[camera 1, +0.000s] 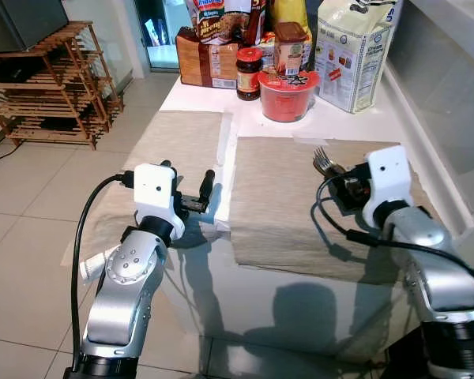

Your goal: Setting the table

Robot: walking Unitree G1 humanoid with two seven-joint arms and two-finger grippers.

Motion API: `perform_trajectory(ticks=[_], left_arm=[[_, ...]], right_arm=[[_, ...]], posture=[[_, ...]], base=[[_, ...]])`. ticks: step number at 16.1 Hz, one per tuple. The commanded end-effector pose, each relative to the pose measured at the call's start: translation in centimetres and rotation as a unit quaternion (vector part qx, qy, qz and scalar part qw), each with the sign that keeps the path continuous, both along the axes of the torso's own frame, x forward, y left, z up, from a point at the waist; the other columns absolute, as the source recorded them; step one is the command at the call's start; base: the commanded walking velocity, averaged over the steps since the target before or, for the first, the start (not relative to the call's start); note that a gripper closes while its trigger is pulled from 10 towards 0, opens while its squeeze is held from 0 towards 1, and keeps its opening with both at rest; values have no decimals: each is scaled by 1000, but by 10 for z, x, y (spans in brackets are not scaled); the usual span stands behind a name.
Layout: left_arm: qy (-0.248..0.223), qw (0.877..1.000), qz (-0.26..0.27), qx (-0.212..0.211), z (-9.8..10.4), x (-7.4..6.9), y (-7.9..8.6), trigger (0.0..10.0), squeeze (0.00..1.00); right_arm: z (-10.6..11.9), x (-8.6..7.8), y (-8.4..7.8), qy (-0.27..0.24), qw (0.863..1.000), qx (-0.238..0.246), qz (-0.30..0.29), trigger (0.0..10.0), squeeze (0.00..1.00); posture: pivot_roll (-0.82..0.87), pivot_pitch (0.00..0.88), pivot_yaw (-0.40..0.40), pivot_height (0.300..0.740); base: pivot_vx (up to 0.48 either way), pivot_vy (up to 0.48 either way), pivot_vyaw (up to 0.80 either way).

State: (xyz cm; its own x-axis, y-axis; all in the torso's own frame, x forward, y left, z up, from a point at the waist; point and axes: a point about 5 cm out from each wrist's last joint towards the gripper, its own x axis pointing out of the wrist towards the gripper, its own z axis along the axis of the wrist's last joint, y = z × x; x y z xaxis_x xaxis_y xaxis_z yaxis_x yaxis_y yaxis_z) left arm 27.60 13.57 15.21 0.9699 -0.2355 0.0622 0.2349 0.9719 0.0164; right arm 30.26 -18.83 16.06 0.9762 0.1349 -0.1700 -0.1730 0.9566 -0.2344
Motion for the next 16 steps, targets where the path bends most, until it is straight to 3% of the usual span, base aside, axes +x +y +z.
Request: perform_trajectory(ticks=[1, 2, 8, 13, 14, 16], left_arm=[[-7, 1000, 1, 1, 5, -1, -1, 10000, 0], [-7, 1000, 0, 0, 5, 0, -1, 10000, 0], [-7, 1000, 3, -2, 7, -1, -1, 10000, 0], [-12, 1000, 4, -2, 11, 1, 0, 10000, 0], [-12, 1000, 4, -2, 11, 1, 0, 10000, 0], [-12, 1000, 4, -1, 12, 1, 0, 10000, 0]], right_arm=[[4, 2, -2, 5, 1000, 1, 4, 10000, 792], [-2, 3, -5, 30, 1000, -8, 0, 10000, 0], [-26, -3, -7, 93, 996, -7, -8, 10000, 0], [-49, -9, 7, 138, 990, 20, 5, 10000, 0], [-57, -12, 11, 161, 986, 40, 4, 0, 0], [-69, -18, 17, 191, 979, 66, 7, 0, 0]], posture=[[-133, 0, 50, 740], [-133, 0, 50, 740], [-122, 0, 50, 740], [-117, 0, 49, 740], [-117, 0, 49, 740], [-114, 0, 50, 740]], base=[[0, 0, 0], [0, 0, 0], [0, 0, 0], [0, 0, 0], [0, 0, 0], [0, 0, 0]])
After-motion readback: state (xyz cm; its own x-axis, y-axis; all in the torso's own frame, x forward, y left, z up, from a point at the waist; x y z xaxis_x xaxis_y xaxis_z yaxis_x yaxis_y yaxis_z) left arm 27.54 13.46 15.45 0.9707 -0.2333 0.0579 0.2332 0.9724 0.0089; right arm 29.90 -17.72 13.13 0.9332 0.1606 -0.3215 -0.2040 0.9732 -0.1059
